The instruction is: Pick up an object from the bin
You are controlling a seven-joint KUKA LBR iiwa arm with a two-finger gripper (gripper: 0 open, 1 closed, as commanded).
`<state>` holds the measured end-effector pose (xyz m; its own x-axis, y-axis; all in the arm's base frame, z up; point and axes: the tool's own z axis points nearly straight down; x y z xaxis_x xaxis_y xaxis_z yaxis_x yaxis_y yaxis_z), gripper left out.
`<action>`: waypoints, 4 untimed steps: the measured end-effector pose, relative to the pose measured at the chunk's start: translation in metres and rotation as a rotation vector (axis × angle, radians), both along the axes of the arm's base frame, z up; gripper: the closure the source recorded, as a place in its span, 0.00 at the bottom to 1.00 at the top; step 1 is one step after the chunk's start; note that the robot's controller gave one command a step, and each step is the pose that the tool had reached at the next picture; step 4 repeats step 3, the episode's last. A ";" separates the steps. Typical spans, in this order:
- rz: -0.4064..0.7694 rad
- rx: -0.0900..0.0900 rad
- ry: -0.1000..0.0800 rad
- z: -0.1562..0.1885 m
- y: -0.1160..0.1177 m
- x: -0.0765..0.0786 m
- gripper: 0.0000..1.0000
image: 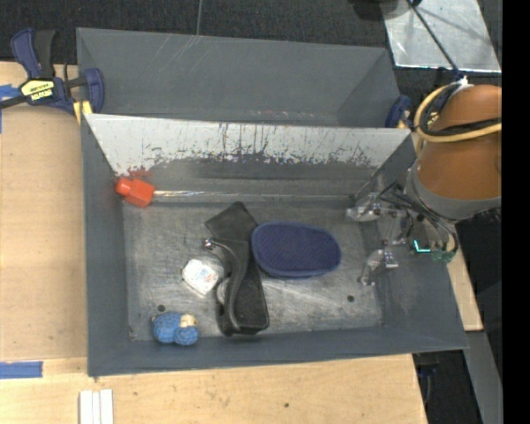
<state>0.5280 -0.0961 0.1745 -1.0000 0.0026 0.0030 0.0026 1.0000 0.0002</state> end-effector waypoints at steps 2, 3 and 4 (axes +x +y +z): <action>0.409 -0.002 -0.013 -0.070 0.047 0.040 1.00; 0.439 -0.003 -0.015 0.057 0.054 0.043 1.00; 0.439 -0.003 -0.015 0.057 0.054 0.043 1.00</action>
Offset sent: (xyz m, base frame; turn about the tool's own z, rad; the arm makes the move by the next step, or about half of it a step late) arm 0.0369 0.0479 -0.0731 -0.4101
